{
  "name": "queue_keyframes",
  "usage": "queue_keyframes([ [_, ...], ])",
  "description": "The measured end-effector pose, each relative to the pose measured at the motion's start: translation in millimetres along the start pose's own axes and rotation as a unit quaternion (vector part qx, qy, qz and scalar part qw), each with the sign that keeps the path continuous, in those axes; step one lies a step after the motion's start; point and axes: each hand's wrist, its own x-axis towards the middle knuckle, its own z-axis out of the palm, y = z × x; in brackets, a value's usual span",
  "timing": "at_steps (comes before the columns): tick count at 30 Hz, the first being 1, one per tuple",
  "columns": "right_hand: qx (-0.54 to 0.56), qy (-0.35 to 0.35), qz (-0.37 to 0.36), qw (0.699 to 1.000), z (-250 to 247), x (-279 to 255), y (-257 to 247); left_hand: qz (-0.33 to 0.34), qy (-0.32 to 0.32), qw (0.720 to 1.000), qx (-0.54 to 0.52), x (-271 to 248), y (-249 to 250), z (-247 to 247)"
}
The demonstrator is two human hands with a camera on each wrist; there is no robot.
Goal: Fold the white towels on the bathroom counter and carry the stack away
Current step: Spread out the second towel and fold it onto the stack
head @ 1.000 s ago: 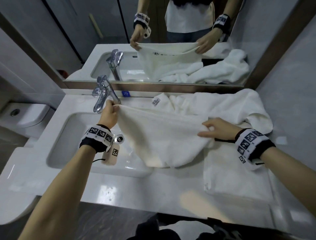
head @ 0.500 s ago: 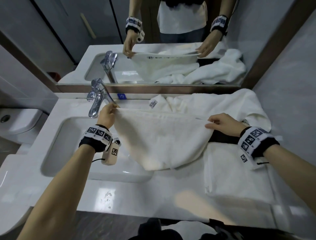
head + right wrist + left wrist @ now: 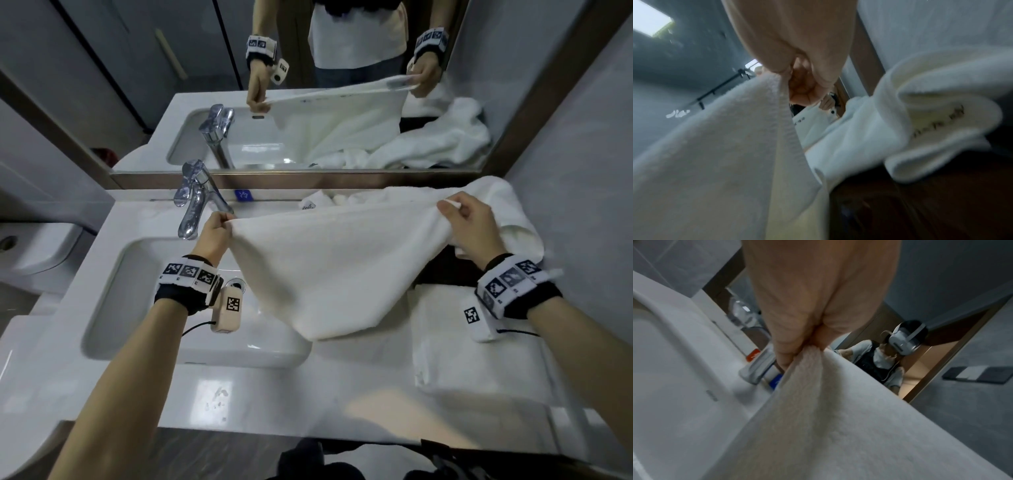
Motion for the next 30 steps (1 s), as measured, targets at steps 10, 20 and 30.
queue_keyframes([
  [10,0.223,0.048,0.056,0.972,-88.3,7.1,-41.6,0.027,-0.116,0.978,-0.172,-13.7,55.5,23.0],
  [20,-0.138,0.041,0.159,0.977,-62.1,-18.4,56.0,-0.026,-0.07,0.99,0.123,-18.3,-20.7,100.0],
  [30,-0.153,0.003,0.209,0.966,-56.0,-45.3,81.7,-0.088,-0.072,0.993,0.025,-39.8,-53.9,121.3],
])
